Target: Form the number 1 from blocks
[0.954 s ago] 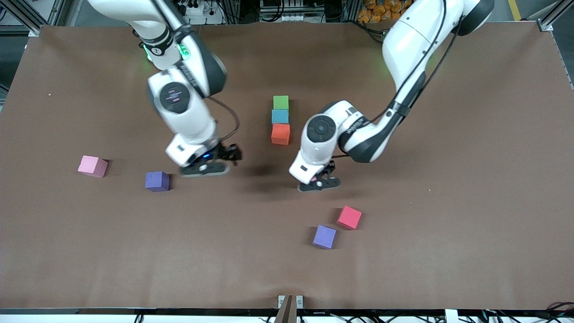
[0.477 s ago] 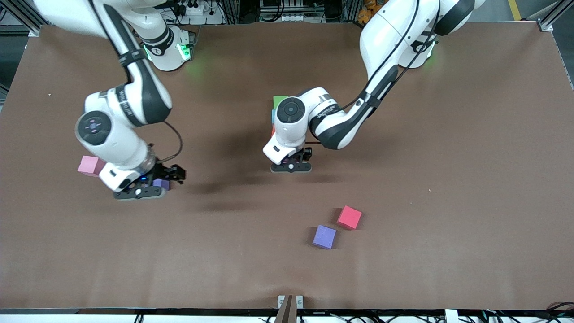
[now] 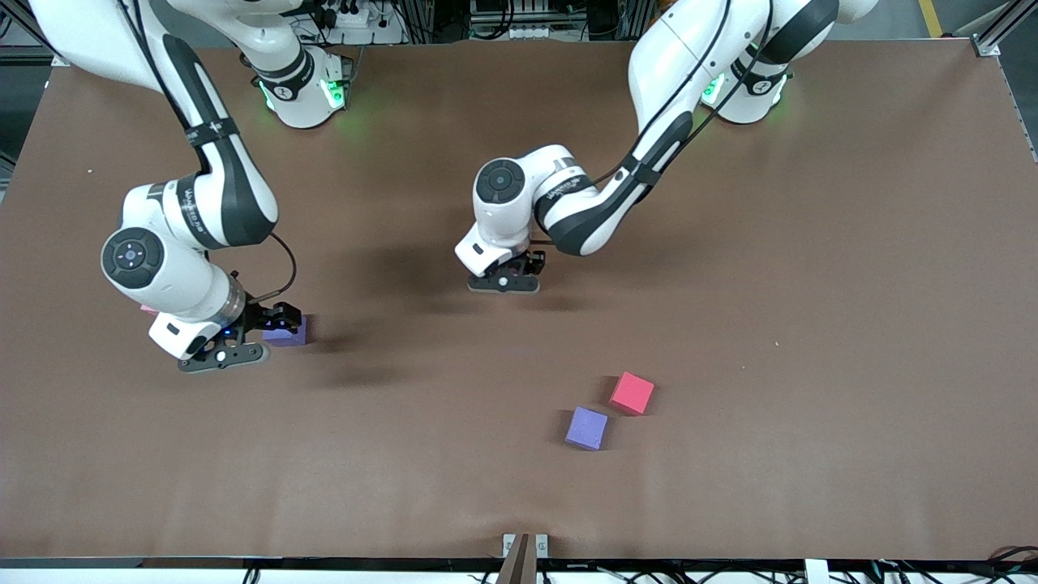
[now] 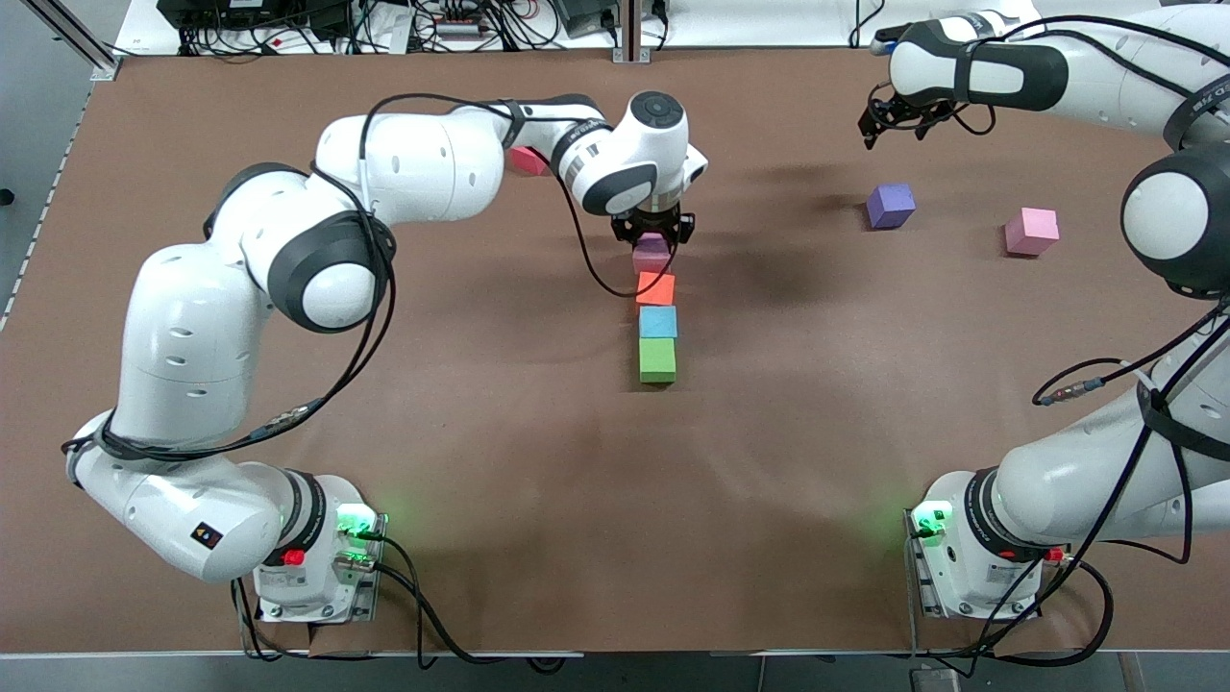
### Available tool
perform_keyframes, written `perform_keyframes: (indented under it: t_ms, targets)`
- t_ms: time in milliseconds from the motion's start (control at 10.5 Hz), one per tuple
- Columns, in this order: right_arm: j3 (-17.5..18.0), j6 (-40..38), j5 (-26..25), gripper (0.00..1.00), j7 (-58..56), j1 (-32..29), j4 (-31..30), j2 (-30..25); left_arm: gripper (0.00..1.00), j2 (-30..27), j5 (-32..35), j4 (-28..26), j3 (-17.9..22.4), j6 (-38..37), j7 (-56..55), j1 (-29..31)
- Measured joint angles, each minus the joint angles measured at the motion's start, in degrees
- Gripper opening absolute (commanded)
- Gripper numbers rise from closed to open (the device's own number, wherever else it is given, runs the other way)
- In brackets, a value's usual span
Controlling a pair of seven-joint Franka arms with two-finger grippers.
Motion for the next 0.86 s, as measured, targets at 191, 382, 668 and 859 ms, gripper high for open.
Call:
perform_keyframes:
  t_ms: [191, 382, 668, 859]
  targets:
    - [-0.9, 0.5, 0.0, 1.00, -0.1, -1.2, -0.4, 1.3, 0.00, 0.2, 0.0, 0.0, 0.0, 0.0, 0.0, -0.7]
    - [-1.2, 2.0, 0.0, 1.00, -0.2, -2.1, -1.1, 2.9, 0.00, 0.3, 0.0, 0.0, 0.1, 0.0, 0.0, -0.9]
    - [-1.3, 7.1, 0.0, 1.00, -0.2, -2.3, -3.7, 4.5, 0.00, 0.8, 0.0, -0.6, 0.1, -0.1, 0.0, -1.2]
    - [-1.3, 10.6, 0.0, 1.00, -0.2, -2.3, -5.7, 5.5, 0.10, 0.8, 0.0, -0.7, 0.1, -0.2, 0.0, -1.5]
